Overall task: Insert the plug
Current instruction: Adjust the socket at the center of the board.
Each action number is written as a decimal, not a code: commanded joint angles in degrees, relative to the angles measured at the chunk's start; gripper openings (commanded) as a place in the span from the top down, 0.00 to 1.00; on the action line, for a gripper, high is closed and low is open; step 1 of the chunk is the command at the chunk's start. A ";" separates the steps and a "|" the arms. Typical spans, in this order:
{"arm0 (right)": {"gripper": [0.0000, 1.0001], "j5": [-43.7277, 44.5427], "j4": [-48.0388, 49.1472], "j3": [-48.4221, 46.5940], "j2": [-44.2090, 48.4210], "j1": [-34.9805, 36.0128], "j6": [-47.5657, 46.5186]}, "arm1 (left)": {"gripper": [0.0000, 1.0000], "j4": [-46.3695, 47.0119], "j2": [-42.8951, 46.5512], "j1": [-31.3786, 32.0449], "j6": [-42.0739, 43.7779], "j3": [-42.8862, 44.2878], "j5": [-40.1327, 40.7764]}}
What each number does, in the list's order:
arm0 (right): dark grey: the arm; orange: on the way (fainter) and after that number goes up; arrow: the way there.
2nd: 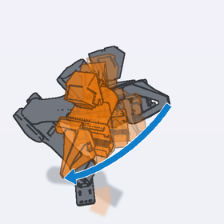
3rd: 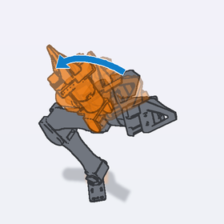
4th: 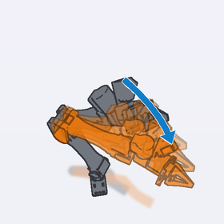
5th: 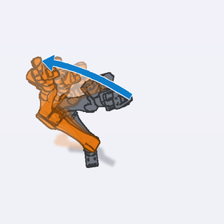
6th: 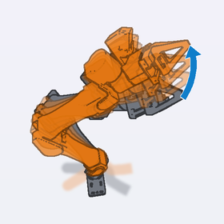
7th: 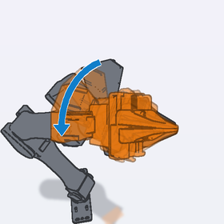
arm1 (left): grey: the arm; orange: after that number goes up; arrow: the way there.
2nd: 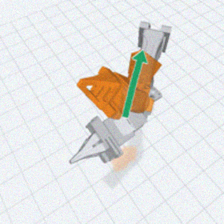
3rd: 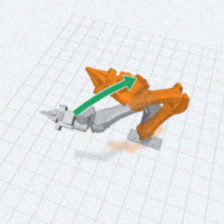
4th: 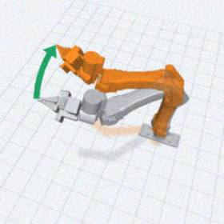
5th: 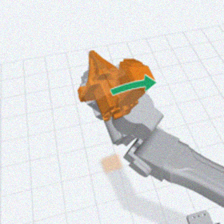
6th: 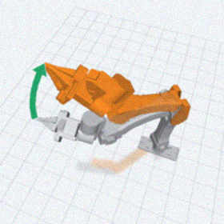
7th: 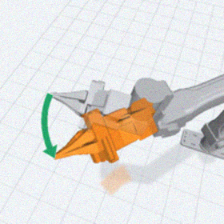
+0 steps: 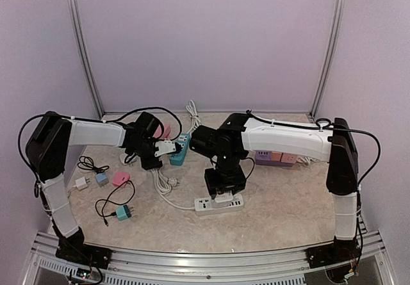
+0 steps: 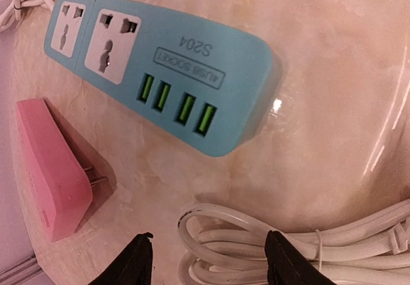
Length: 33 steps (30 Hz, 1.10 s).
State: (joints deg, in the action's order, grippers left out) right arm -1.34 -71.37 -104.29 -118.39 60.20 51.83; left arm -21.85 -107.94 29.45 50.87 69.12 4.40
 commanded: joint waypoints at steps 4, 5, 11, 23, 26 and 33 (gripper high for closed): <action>1.00 3.75 -3.94 3.37 -1.89 -0.59 1.30 | 0.34 -14.09 6.73 1.75 0.03 -6.66 -8.80; 1.00 3.30 -3.08 3.94 -1.71 -0.68 1.08 | 0.27 -13.59 9.17 1.87 -1.03 -6.75 -8.75; 1.00 1.48 0.13 4.64 -1.66 -2.61 -0.51 | 0.10 -14.13 17.27 4.66 -6.96 -2.12 -9.66; 1.00 -0.29 -6.56 -0.66 -13.37 -3.48 -3.90 | 0.07 -12.95 22.88 3.65 -9.77 -3.82 -10.10; 1.00 0.27 -8.32 -2.93 -16.89 -3.49 -4.24 | 0.07 -13.44 24.51 1.62 -9.48 -3.91 -10.70; 1.00 0.20 -8.00 -2.72 -19.49 -3.28 -4.30 | 0.07 -14.73 26.75 -1.50 -9.23 -4.15 -10.98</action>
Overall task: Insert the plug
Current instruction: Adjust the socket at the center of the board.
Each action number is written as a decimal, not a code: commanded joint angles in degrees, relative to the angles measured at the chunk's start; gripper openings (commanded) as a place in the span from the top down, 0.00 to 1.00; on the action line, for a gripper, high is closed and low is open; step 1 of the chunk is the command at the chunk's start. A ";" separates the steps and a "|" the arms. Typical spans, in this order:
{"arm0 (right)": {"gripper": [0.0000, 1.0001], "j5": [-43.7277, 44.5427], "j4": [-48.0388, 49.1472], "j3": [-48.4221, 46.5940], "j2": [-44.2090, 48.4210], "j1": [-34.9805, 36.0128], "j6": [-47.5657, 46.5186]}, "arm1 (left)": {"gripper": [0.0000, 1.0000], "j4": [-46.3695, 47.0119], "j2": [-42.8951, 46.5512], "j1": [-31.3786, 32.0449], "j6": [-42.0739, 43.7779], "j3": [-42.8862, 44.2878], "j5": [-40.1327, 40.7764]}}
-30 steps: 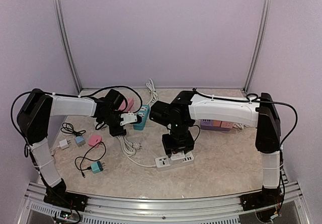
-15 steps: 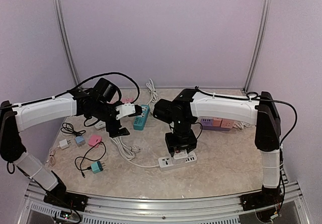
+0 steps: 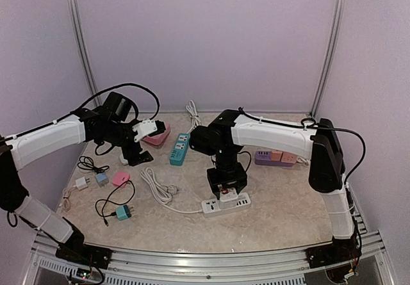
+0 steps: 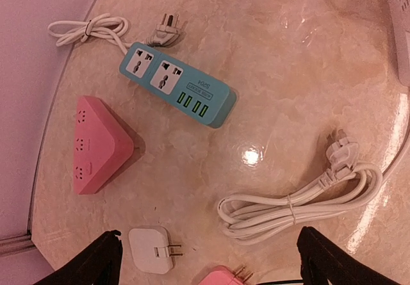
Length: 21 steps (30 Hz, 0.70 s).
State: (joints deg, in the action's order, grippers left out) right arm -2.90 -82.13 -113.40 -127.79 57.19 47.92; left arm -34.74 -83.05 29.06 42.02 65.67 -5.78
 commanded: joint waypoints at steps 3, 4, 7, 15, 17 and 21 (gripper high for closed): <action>1.00 2.32 3.92 8.20 -8.66 -0.22 0.63 | 0.07 -2.60 3.10 -1.99 -0.51 -0.76 -1.10; 1.00 2.36 4.20 8.68 -8.21 -0.10 0.90 | 0.07 -2.86 3.45 -2.16 -0.39 -0.72 -1.17; 0.84 2.13 4.94 8.72 -7.87 0.17 0.91 | 0.07 -2.97 4.94 -2.73 -0.12 -0.64 -0.82; 0.36 3.55 7.97 3.93 -4.40 0.28 0.77 | 0.06 -4.42 6.99 -3.24 -0.27 0.01 -1.52; 0.26 4.77 7.75 2.13 -3.38 0.24 0.61 | 0.06 -4.75 7.02 -3.30 -0.36 -0.01 -1.36; 0.07 5.10 8.46 1.41 -0.82 0.29 0.25 | 0.06 -4.82 6.98 -3.37 -0.41 0.01 -0.21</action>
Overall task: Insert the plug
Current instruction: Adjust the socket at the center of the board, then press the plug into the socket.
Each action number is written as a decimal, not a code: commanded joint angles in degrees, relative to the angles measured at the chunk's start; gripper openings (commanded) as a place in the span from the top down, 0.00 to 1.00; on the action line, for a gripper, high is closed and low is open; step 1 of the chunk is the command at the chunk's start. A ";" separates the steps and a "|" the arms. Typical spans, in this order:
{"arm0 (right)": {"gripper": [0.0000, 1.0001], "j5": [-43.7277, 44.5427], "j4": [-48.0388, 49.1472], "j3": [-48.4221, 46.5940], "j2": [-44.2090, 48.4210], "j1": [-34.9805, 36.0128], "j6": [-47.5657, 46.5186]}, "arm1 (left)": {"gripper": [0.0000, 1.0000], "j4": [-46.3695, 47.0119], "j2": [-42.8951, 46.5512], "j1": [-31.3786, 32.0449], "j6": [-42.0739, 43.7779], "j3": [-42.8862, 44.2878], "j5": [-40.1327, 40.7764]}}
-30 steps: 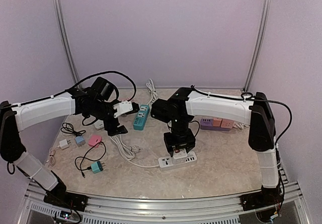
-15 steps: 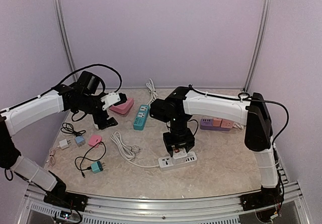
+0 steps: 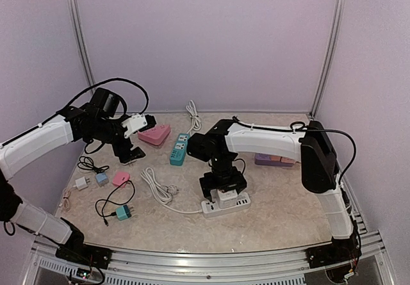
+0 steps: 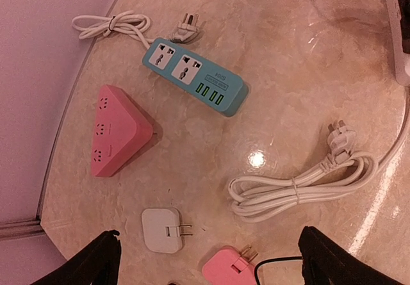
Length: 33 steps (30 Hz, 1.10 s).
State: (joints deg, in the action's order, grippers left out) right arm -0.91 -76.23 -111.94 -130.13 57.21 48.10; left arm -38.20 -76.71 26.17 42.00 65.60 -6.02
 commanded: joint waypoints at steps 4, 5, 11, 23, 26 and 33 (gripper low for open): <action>0.07 4.75 1.67 -0.87 4.26 0.51 0.16 | 0.05 -1.74 1.02 -0.66 -0.28 0.56 0.05; 0.07 5.17 1.51 -1.31 5.08 0.64 -0.01 | 0.05 -1.88 1.03 -0.73 -0.25 0.70 0.06; 0.06 12.61 -1.17 -4.69 11.83 2.02 -1.16 | 0.05 -2.86 1.24 -1.71 -0.70 1.39 0.77; 0.84 12.60 13.33 14.00 22.06 5.09 -2.12 | 0.04 -6.92 5.07 -8.97 -3.91 -0.10 1.63; 0.98 12.30 14.39 14.64 21.29 5.15 -3.09 | 0.03 -7.56 5.83 -11.40 -4.83 -1.64 1.28; 1.00 13.71 11.20 14.03 18.75 5.02 -2.86 | 0.03 -8.74 7.39 -12.92 -4.50 -6.91 4.05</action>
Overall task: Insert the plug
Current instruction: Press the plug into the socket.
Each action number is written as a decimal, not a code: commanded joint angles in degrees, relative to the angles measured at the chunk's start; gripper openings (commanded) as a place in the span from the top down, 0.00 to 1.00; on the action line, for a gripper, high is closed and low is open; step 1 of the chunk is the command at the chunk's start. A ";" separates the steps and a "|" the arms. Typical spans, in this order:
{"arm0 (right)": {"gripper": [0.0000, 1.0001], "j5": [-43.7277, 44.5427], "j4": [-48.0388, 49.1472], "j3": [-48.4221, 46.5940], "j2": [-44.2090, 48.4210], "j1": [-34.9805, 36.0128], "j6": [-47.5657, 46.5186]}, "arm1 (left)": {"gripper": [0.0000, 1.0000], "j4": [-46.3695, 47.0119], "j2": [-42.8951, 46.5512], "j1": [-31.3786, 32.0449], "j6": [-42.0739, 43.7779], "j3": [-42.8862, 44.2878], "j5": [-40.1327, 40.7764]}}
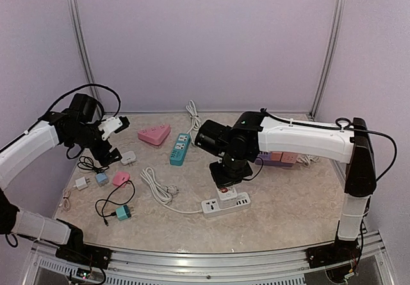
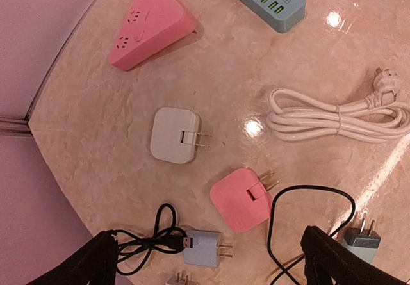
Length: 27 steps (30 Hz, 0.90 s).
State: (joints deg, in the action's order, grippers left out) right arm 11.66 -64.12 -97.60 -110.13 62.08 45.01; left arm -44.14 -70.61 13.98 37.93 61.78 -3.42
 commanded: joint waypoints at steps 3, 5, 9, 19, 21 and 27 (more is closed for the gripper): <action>1.00 0.66 0.67 3.45 -0.95 -0.04 1.32 | 0.03 -3.13 1.86 -1.66 -0.48 -4.96 1.78; 1.00 -1.28 2.71 6.88 -0.79 -0.52 1.92 | 0.03 -2.94 2.05 -2.00 -0.32 -6.40 2.66; 1.00 -3.21 4.14 8.29 -1.10 -0.65 1.65 | 0.04 -1.75 1.43 -2.41 -0.34 -8.95 5.81; 0.92 2.70 2.33 -2.78 2.72 0.32 -3.97 | 0.11 1.59 -4.87 -7.34 -4.56 -5.84 9.57; 0.82 3.80 4.92 -2.40 4.48 0.53 -5.03 | 0.11 1.64 -6.07 -8.44 -4.38 -5.11 9.91; 0.59 8.03 10.76 3.33 9.68 0.60 -6.09 | 0.22 -1.62 -7.59 -13.18 -2.36 -5.54 9.79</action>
State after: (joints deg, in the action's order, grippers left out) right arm 15.57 -57.01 -97.60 -104.57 62.15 40.18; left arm -43.62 -77.84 3.92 34.79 55.92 6.15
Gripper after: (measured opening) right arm 0.377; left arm 0.817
